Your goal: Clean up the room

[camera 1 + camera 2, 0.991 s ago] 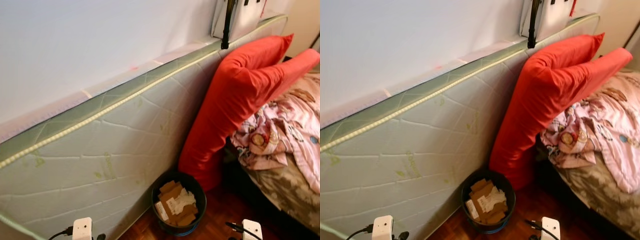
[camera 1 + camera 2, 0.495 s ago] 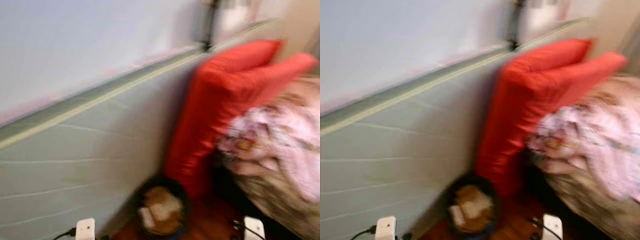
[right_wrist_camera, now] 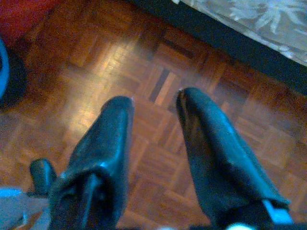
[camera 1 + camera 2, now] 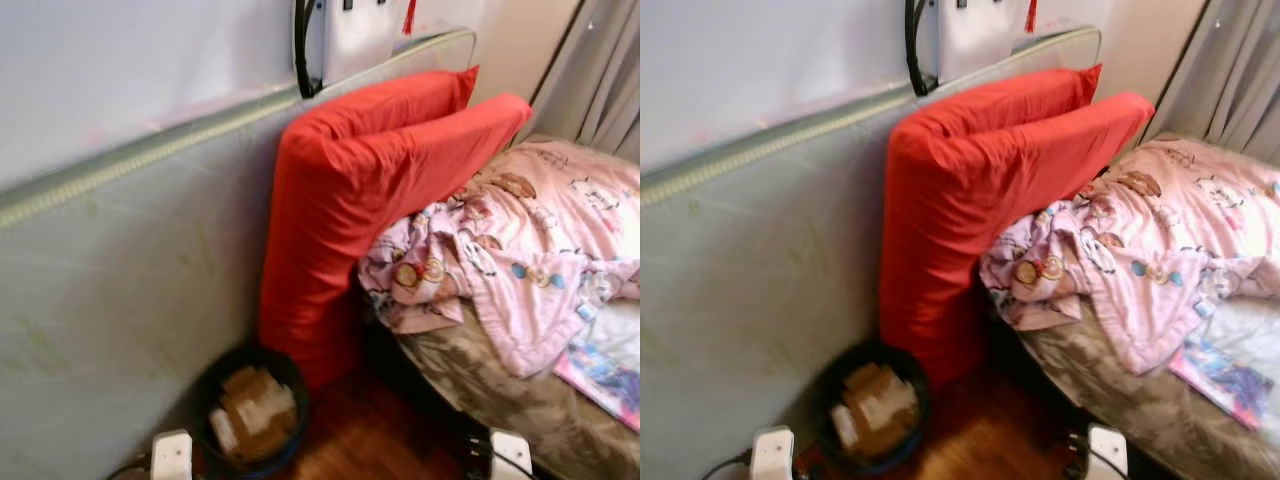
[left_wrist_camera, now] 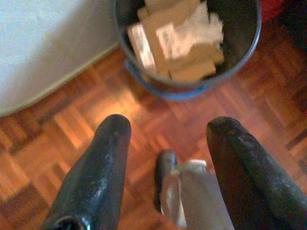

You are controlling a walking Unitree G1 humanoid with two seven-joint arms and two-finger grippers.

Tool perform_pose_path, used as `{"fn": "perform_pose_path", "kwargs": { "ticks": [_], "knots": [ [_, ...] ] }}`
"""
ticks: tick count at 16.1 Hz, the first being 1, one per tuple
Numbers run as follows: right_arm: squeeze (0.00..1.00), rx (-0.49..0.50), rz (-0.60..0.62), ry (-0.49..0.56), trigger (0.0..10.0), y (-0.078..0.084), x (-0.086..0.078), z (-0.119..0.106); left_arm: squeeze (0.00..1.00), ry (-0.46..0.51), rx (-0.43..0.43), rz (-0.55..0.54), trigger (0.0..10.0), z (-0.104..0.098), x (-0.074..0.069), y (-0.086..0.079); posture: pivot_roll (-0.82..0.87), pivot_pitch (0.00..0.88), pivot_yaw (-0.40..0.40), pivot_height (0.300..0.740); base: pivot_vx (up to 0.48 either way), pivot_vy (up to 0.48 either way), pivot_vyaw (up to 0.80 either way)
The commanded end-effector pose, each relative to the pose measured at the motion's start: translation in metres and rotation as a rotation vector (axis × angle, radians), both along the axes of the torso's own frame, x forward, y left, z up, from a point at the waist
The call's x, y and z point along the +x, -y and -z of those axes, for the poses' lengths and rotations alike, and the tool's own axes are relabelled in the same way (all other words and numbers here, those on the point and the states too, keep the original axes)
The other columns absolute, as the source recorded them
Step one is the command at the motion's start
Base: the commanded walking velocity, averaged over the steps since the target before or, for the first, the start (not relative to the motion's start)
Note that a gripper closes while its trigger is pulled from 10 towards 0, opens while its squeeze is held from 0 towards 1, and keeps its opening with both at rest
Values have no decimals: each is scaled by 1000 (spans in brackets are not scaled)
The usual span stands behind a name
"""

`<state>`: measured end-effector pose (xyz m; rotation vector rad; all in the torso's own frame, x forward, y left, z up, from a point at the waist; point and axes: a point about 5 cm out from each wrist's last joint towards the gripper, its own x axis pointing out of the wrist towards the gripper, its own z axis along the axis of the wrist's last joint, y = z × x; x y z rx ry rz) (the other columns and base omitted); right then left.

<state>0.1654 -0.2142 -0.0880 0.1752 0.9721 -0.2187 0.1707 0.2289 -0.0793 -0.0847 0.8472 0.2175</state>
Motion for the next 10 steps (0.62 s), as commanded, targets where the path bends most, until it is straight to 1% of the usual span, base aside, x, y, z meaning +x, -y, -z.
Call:
{"fn": "perform_pose_path", "kwargs": {
  "ticks": [1,7,9,10],
  "knots": [
    [0,96,-112,-18,10000,-34,3,4,0,-39,29,180,10000,5,-4,19,1,34,-16,740,0,-405,0],
    [0,96,-114,-24,10000,-34,3,4,0,-15,27,192,10000,3,2,23,-1,31,-11,740,0,-409,0],
    [0,97,-111,-23,10000,-34,3,4,0,-9,27,192,10000,2,3,22,0,41,-12,740,0,-409,0],
    [0,97,-108,-22,10000,-34,4,4,0,-3,27,188,10000,1,5,22,2,59,-16,740,0,-405,0]
  ]
}}
